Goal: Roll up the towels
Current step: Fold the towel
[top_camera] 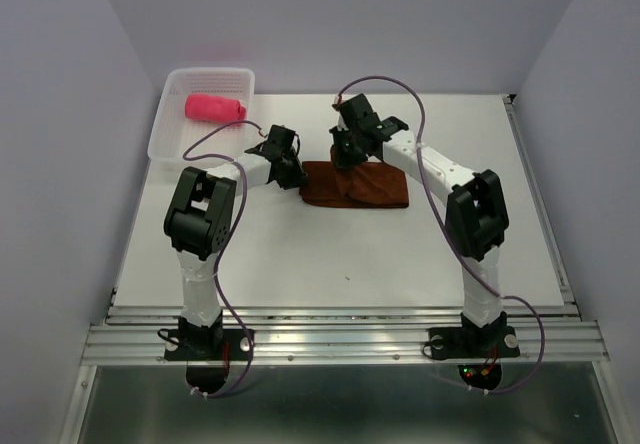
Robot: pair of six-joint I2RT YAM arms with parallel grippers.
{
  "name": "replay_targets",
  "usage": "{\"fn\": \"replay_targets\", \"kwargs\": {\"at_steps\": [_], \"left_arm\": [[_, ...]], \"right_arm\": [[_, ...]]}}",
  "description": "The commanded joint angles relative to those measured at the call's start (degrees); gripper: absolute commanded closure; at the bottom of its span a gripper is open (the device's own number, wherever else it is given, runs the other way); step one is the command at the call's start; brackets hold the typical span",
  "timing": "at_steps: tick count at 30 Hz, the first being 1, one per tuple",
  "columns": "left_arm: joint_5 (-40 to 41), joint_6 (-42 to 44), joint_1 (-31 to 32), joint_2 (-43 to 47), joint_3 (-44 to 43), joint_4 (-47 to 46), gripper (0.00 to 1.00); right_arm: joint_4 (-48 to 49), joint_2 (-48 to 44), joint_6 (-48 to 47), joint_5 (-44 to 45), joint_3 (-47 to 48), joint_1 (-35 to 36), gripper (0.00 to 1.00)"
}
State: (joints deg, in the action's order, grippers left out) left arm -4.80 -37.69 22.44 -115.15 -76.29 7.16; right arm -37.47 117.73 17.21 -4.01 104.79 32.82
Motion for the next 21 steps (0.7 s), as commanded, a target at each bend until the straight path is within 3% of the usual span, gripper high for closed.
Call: {"fn": "replay_targets", "kwargs": {"at_steps": [1, 21], "left_arm": [[-0.2, 1.0, 0.2, 1.5, 1.7, 0.8, 0.67], [0.0, 0.4, 0.2, 1.6, 2.2, 0.9, 0.71]], "right_arm": [[3.3, 1.0, 1.8, 4.7, 3.8, 1.6, 0.99], [11.4, 8.6, 4.5, -0.6, 5.6, 4.2, 0.98]]}}
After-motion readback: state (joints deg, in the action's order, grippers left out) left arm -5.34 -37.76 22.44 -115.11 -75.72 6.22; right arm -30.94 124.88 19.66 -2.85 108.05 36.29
